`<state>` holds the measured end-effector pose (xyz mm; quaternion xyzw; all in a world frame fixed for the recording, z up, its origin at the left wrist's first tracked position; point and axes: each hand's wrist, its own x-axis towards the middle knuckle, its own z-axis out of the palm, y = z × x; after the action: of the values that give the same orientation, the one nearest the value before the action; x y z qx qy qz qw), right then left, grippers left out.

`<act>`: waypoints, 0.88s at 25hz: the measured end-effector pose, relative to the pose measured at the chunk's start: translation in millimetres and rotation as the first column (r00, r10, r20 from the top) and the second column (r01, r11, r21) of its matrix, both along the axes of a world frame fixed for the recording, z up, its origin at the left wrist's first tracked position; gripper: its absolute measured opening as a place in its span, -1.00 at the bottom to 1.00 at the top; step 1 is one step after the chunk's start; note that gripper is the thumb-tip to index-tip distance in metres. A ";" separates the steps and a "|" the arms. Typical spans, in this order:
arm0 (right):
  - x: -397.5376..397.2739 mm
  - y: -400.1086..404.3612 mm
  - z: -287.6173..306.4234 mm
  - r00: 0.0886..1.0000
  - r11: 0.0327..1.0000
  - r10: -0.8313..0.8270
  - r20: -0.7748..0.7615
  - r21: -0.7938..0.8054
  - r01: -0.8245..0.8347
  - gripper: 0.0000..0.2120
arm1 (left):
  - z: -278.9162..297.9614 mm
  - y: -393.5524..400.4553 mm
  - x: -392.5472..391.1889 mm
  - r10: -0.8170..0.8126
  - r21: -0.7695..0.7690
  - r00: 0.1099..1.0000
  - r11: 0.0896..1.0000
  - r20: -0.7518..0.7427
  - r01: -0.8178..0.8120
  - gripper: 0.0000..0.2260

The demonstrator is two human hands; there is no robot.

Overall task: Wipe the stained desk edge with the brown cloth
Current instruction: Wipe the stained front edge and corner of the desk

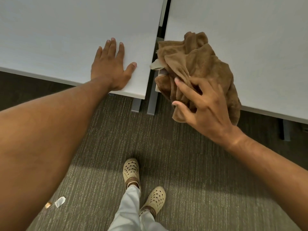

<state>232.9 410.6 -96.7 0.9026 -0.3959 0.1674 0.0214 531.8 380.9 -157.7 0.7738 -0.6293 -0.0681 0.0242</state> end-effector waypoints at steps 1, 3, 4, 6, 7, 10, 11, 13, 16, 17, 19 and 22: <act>-2.7 -6.0 1.3 0.999 1.000 0.013 -0.032 0.019 -0.013 -0.31 | -0.5 -0.6 -0.3 -0.002 0.000 1.000 1.000 0.000 0.002 -0.28; 4.3 -20.3 4.6 0.990 0.998 0.005 -0.142 0.067 0.005 -0.16 | -1.8 -1.1 -0.4 0.002 -0.008 1.000 1.000 0.008 -0.001 -0.28; 13.8 -25.3 3.5 0.980 0.997 0.006 -0.200 0.083 0.011 -0.14 | -2.5 -1.6 0.1 0.005 -0.011 1.000 1.000 0.013 -0.005 -0.28; 37.5 -27.5 -3.1 0.960 0.998 0.024 -0.280 0.069 -0.005 -0.17 | -3.8 -2.9 0.2 0.002 -0.006 1.000 1.000 0.016 -0.002 -0.28; 49.1 -26.0 -6.6 0.952 0.998 0.031 -0.304 0.058 -0.014 -0.17 | -4.4 -2.6 0.5 0.000 -0.005 1.000 1.000 0.018 0.000 -0.28; 56.4 -23.5 -7.8 0.938 0.998 0.034 -0.345 0.062 -0.013 -0.18 | -5.0 -0.7 3.5 -0.004 -0.005 1.000 1.000 0.014 0.004 -0.27; 47.3 -24.9 -5.2 0.940 0.997 0.022 -0.341 0.074 0.004 -0.19 | -4.1 -0.8 4.2 -0.010 -0.004 1.000 1.000 0.010 0.010 -0.27; 19.4 -27.0 -1.5 0.948 0.992 -0.029 -0.316 0.106 0.066 -0.22 | -3.3 -0.8 4.3 -0.017 -0.001 1.000 1.000 0.004 0.017 -0.27; -34.4 -25.9 -0.8 0.941 0.964 -0.144 -0.306 0.172 0.204 -0.24 | -4.3 -0.3 3.5 -0.016 -0.005 1.000 1.000 -0.004 0.016 -0.26; -53.1 -25.7 -0.3 0.935 0.952 -0.181 -0.306 0.186 0.245 -0.24 | -4.6 -0.1 3.4 -0.018 -0.008 1.000 1.000 -0.007 0.018 -0.26; -85.9 -26.9 2.1 0.924 0.930 -0.228 -0.308 0.213 0.300 -0.24 | -4.1 -0.5 3.8 -0.023 -0.014 1.000 1.000 -0.013 0.023 -0.26; -110.7 -29.0 4.7 0.934 0.927 -0.218 -0.283 0.238 0.289 -0.27 | -4.1 -0.5 2.9 -0.018 -0.012 1.000 1.000 -0.004 0.018 -0.27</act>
<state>122.2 381.6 -91.9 0.8513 -0.5236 -0.0094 -0.0330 534.8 380.4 -161.7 0.7679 -0.6364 -0.0663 0.0296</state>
